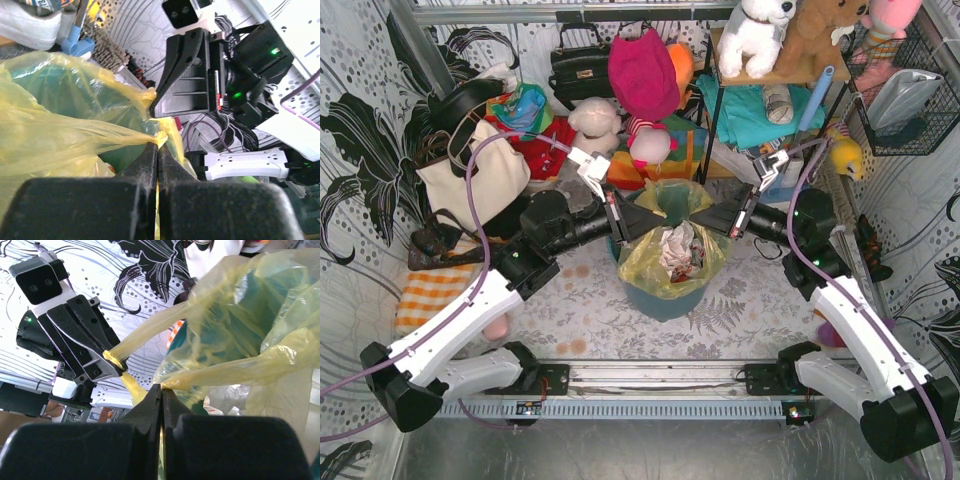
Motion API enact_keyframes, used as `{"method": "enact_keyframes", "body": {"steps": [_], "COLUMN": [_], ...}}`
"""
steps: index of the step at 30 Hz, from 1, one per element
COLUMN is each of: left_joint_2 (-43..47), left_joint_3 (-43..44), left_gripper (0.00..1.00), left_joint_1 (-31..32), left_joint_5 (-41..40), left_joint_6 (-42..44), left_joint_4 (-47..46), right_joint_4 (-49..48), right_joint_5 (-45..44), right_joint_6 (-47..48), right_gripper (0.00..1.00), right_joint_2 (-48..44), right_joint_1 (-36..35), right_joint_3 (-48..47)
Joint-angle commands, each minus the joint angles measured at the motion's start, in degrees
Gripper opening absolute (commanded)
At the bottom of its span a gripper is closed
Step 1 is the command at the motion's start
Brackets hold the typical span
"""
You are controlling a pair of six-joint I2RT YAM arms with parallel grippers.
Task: Tie the trash bag
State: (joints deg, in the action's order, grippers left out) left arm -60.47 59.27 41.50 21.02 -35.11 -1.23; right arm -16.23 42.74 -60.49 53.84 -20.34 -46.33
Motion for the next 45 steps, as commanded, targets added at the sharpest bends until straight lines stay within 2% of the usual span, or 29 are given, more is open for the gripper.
{"method": "enact_keyframes", "body": {"steps": [1, 7, 12, 16, 22, 27, 34, 41, 45], "left_joint_2": [0.5, -0.1, -0.3, 0.8, 2.9, 5.5, 2.9, 1.0, -0.6], "left_joint_3": [3.6, 6.8, 9.8, 10.8, 11.2, 11.3, 12.1, 10.2, 10.9], "left_gripper": [0.00, 0.00, 0.00, 0.00, 0.00, 0.00, 0.00, 0.00, 0.00], "left_joint_1": [-0.2, -0.2, -0.2, -0.3, -0.3, -0.3, -0.5, -0.8, -1.6], "left_joint_5": [3.4, 0.8, -8.5, -19.2, -26.0, -32.7, -35.1, -35.5, -34.8], "left_joint_6": [-1.3, 0.6, 2.7, 3.0, 3.7, 5.3, 7.3, 6.6, 7.2], "left_joint_4": [-8.0, -6.8, -2.3, 1.6, 3.2, 3.0, 3.0, 3.1, 3.3], "right_joint_4": [-6.5, -7.8, -5.7, -1.1, 7.4, 14.7, 22.5, 17.5, 16.4], "right_joint_5": [1.4, 1.3, -1.0, -4.3, -10.3, -18.8, -31.7, -30.5, -30.4], "right_joint_6": [-1.5, -1.2, 1.2, 5.4, 11.8, 17.3, 22.3, 19.1, 19.5], "right_gripper": [0.00, 0.00, 0.00, 0.00, 0.00, 0.00, 0.00, 0.00, 0.00], "right_joint_2": [0.3, 2.2, 3.1, 3.3, 2.9, 1.0, 0.9, 2.6, 4.2], "right_joint_1": [-1.7, -2.2, -2.3, -2.2, -2.3, -2.2, -2.3, -2.2, -2.3], "right_joint_3": [-3.9, -8.1, -12.7, -16.9, -22.0, -25.3, -25.1, -16.6, -16.5]}}
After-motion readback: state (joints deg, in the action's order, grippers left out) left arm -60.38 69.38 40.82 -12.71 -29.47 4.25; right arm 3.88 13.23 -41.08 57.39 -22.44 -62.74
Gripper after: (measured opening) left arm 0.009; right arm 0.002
